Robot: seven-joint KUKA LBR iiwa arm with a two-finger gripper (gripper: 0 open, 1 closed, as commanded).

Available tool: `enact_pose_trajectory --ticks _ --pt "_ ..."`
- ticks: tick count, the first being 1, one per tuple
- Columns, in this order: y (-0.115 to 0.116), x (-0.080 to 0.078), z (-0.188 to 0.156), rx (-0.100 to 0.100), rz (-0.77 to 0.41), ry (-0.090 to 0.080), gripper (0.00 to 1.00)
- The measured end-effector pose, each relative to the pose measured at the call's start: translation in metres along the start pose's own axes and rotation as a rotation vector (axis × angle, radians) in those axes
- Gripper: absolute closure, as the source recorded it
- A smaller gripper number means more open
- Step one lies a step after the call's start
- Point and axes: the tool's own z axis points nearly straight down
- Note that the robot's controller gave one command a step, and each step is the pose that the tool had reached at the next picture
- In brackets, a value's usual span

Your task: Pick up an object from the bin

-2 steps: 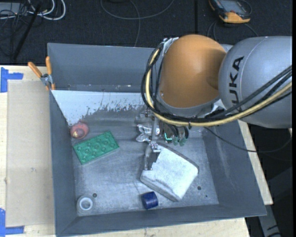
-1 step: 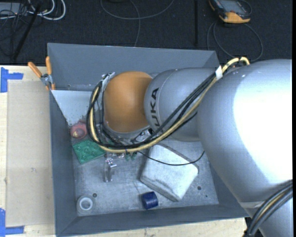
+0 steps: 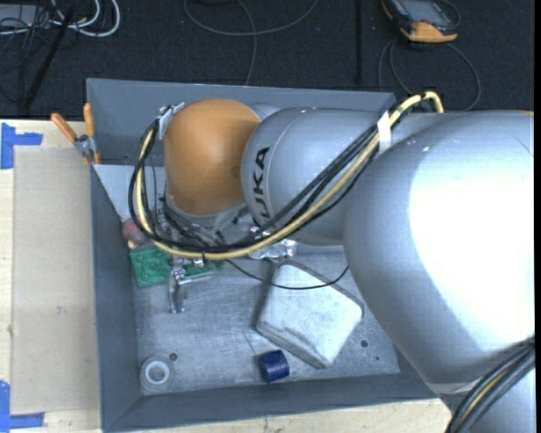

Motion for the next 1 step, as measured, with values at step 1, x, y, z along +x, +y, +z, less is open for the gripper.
enact_pose_trajectory --ticks 1 --pt "-0.0136 0.0015 -0.0197 -0.002 0.105 -0.002 0.0"
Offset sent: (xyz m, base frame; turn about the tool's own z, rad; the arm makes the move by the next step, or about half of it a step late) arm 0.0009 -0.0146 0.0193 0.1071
